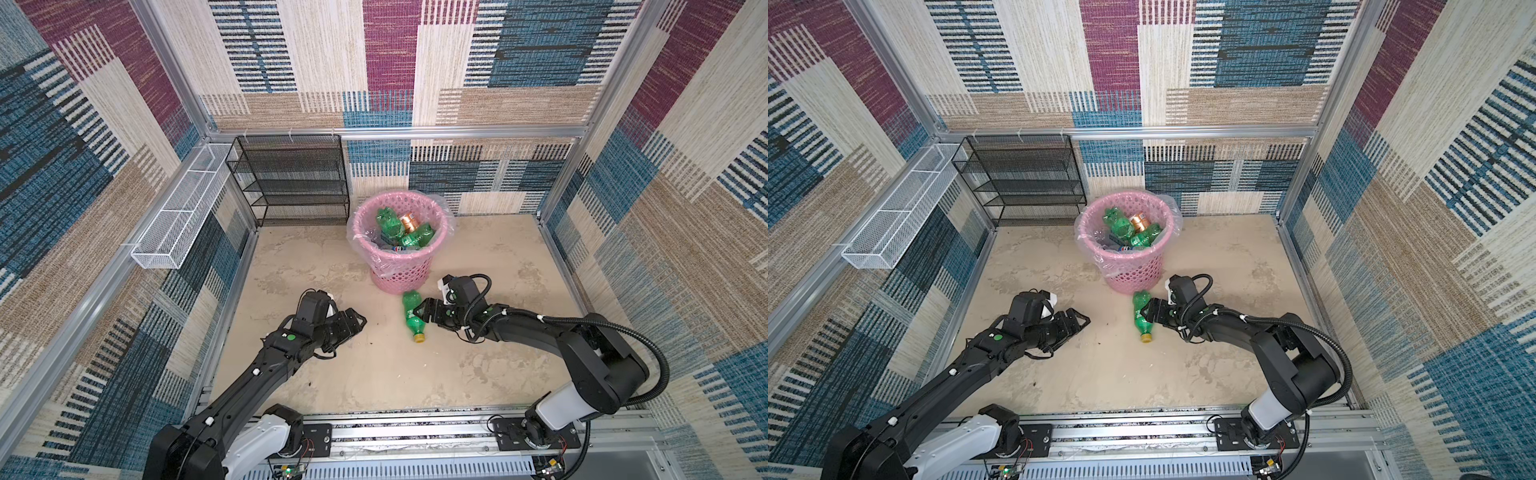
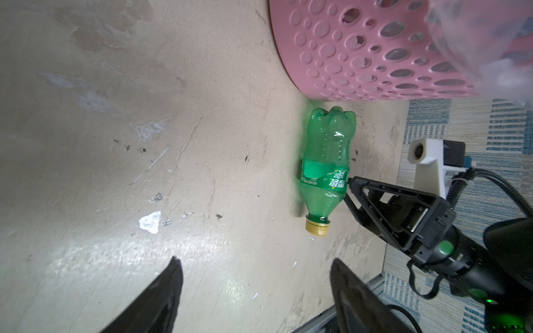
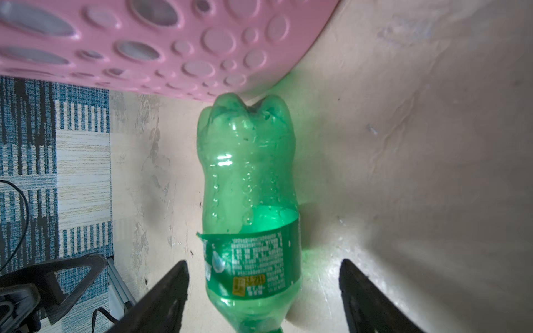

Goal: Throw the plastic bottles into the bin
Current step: 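Lower the right gripper onto the last green Sprite bottle and close it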

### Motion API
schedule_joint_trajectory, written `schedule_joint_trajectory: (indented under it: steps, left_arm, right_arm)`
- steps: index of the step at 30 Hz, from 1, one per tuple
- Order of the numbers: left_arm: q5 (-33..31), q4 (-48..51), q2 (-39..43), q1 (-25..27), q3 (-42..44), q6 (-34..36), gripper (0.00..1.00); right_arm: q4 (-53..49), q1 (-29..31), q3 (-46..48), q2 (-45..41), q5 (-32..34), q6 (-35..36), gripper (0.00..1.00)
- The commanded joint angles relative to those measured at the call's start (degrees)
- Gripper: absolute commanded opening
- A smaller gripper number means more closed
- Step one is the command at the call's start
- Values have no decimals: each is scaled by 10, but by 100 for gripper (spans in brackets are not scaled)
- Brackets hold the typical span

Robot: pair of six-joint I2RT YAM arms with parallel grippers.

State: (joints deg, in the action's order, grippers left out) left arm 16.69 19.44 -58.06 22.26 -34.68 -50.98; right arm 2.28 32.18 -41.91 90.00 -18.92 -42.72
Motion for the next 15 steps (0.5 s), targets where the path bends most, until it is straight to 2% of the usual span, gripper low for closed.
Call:
schedule_joint_trajectory:
  steps: [1, 15]
  left_arm:
    - [4, -5, -1, 0, 0, 0, 81]
    - [1, 3, 5, 0, -3, 1, 81]
  right_arm:
    - [30, 2, -4, 11, -15, 3, 83]
    - [43, 9, -17, 54, -22, 4, 81]
